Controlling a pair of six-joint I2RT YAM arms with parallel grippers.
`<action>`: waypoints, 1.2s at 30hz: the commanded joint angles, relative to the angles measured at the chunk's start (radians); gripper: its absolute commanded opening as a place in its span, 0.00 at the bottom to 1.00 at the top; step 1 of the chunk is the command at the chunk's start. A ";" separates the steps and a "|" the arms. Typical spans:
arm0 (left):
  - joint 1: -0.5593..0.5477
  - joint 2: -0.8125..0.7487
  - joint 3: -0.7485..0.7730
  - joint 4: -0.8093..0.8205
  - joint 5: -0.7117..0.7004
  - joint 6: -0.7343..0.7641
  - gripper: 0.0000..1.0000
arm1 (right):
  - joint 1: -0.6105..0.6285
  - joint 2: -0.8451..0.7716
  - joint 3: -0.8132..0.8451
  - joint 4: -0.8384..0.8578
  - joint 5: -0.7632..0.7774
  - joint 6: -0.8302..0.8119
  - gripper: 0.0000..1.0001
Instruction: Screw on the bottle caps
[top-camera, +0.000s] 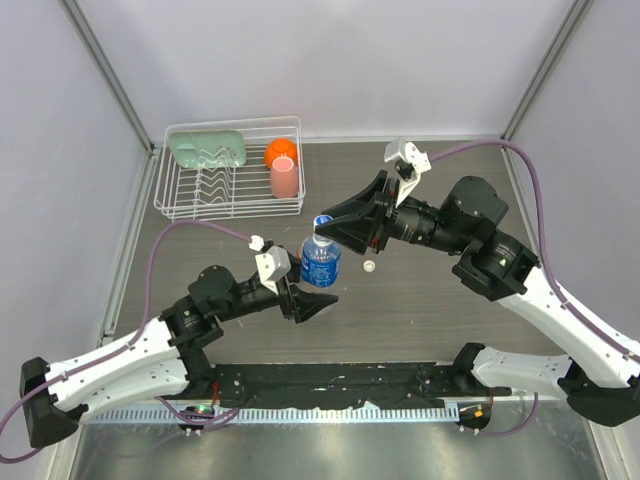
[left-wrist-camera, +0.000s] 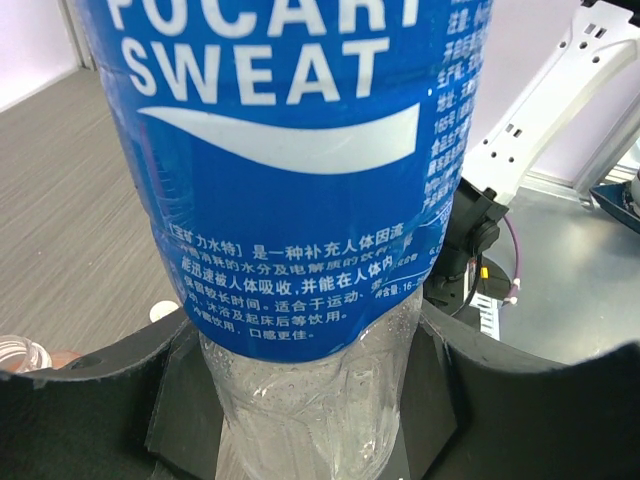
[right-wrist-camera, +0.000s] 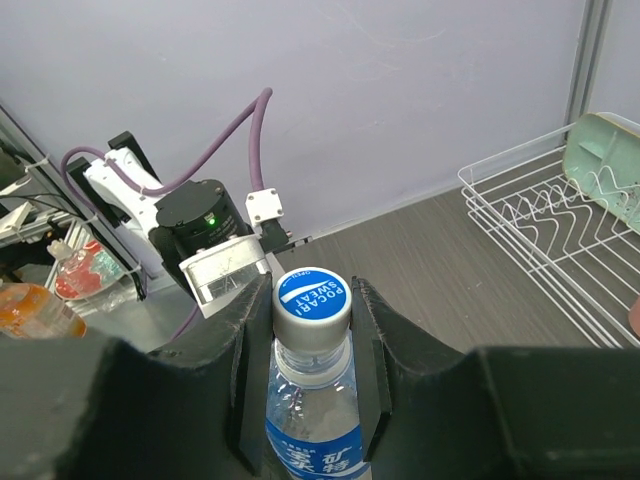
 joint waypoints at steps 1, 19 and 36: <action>0.015 -0.022 0.000 0.076 0.031 0.029 0.00 | 0.028 -0.011 -0.004 0.016 0.033 -0.021 0.01; 0.093 -0.069 0.014 0.098 0.019 -0.033 0.00 | 0.051 -0.034 -0.087 -0.001 0.065 -0.029 0.01; 0.115 -0.043 0.057 0.122 -0.127 -0.019 0.00 | 0.215 -0.008 -0.130 -0.101 0.392 -0.086 0.01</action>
